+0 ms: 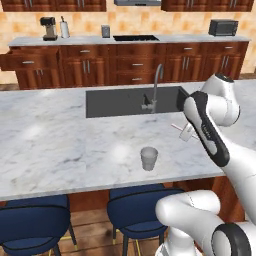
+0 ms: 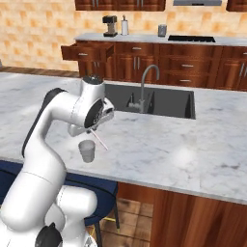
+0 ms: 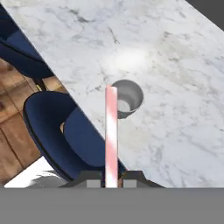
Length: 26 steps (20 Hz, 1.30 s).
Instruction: Take a straw from the drawer in front and place it inside the glass cup on the dining counter.
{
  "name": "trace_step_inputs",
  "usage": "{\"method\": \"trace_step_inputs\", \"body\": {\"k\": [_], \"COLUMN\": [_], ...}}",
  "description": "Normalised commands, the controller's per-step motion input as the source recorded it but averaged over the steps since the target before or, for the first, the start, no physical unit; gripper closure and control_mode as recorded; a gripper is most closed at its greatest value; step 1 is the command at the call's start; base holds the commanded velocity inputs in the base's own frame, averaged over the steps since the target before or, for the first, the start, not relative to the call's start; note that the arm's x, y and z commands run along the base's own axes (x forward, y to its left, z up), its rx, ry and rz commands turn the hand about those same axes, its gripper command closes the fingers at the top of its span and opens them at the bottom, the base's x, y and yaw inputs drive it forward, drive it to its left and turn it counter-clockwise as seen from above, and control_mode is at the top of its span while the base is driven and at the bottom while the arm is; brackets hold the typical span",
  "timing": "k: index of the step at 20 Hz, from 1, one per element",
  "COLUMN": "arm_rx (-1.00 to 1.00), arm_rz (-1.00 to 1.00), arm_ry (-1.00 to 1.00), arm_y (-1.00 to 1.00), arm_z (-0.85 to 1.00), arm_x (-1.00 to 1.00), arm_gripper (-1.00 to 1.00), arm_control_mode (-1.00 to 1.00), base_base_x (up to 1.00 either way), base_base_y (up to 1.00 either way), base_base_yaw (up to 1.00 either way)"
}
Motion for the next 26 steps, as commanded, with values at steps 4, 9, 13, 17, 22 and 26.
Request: {"method": "trace_step_inputs", "body": {"k": [4, 9, 13, 17, 22, 26], "arm_rx": [0.34, 0.39, 0.32, 0.29, 0.24, 0.25], "arm_rz": [0.25, 0.22, 0.15, 0.07, 0.03, 0.00], "arm_ry": [-0.03, 0.00, 0.00, 0.00, 0.00, 0.00], "arm_y": [-0.05, -0.01, 0.33, 0.50, 0.43, 0.03], "arm_z": [0.20, 0.09, 0.04, 0.14, 0.30, 0.02], "arm_x": [0.19, 0.06, 0.00, 0.00, 0.00, -0.10], "arm_gripper": [1.00, 1.00, 1.00, 1.00, 1.00, 1.00], "arm_control_mode": [-1.00, -1.00, -1.00, -1.00, -1.00, -1.00], "base_base_x": [0.00, 0.00, 0.00, 0.00, 0.00, 0.00], "base_base_y": [0.00, 0.00, 0.00, 0.00, 0.00, 0.00], "base_base_yaw": [0.00, 0.00, 0.00, 0.00, 0.00, 0.00]}}
